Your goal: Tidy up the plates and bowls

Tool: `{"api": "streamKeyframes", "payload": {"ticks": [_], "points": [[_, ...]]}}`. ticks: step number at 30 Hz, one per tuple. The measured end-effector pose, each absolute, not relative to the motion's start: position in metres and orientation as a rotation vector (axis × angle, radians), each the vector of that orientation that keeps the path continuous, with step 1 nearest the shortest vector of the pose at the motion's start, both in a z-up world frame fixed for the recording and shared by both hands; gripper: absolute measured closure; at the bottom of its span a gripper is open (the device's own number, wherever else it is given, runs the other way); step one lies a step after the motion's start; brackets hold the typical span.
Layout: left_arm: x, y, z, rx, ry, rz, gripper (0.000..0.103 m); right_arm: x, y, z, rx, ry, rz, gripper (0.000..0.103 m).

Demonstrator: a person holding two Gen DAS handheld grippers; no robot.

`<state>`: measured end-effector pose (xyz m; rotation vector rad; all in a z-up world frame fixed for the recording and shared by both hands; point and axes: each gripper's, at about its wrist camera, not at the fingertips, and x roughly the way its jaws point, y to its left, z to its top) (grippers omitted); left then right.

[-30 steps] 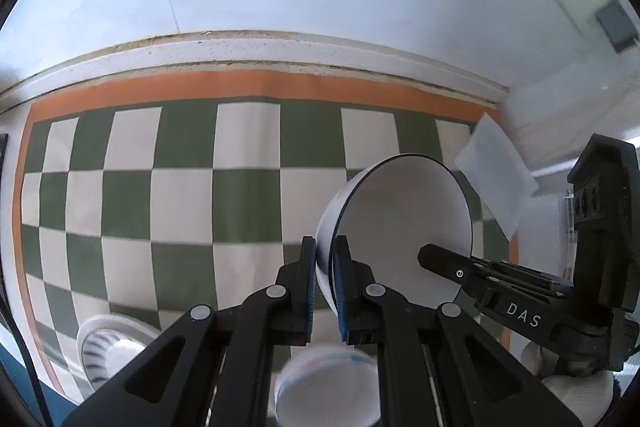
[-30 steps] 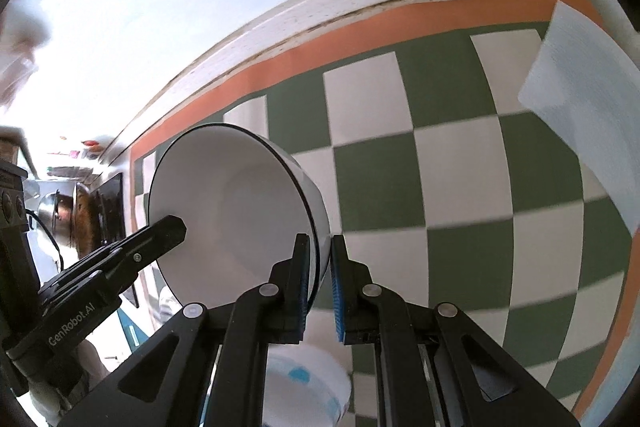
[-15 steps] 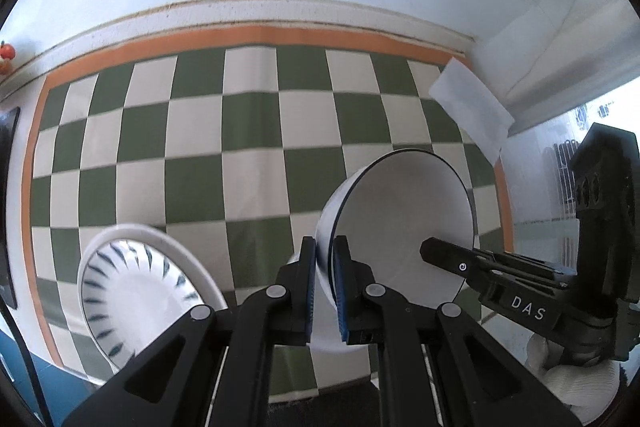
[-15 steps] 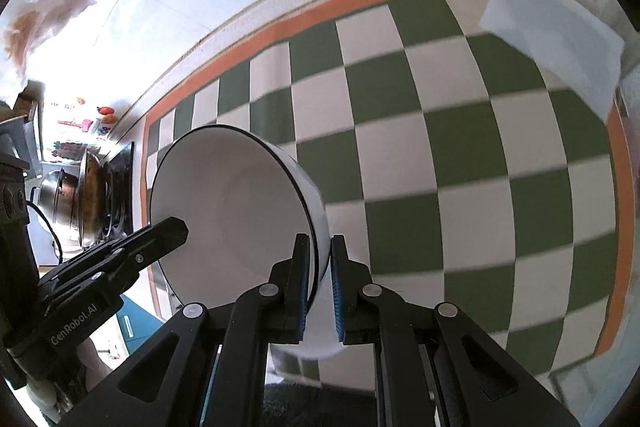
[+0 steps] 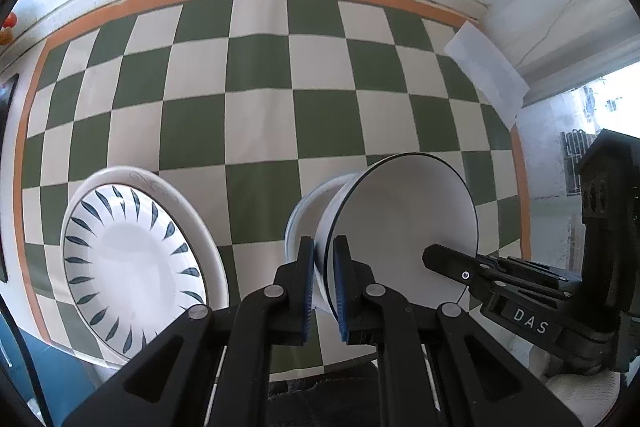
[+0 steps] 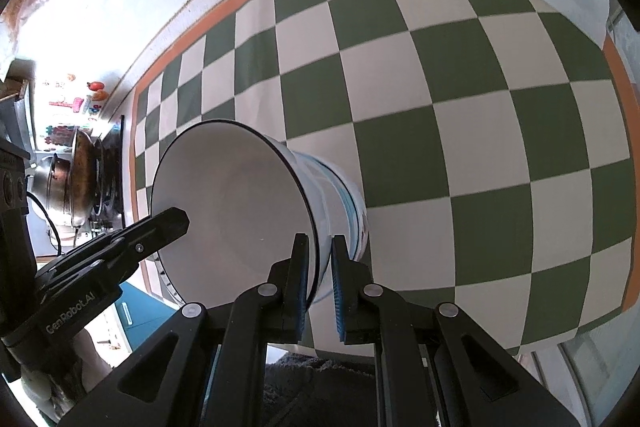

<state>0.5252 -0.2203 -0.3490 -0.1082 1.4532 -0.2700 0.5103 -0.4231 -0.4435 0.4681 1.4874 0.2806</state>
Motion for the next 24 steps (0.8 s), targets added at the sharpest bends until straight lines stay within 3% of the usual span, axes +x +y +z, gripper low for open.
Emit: {"api": "streamKeyframes", "payload": {"ticks": [24], "points": [[0.523,-0.221,-0.380,-0.055,1.499,-0.197,0.096,0.519,-0.401,-0.459,0.363,1.538,0.273,0.087]]}}
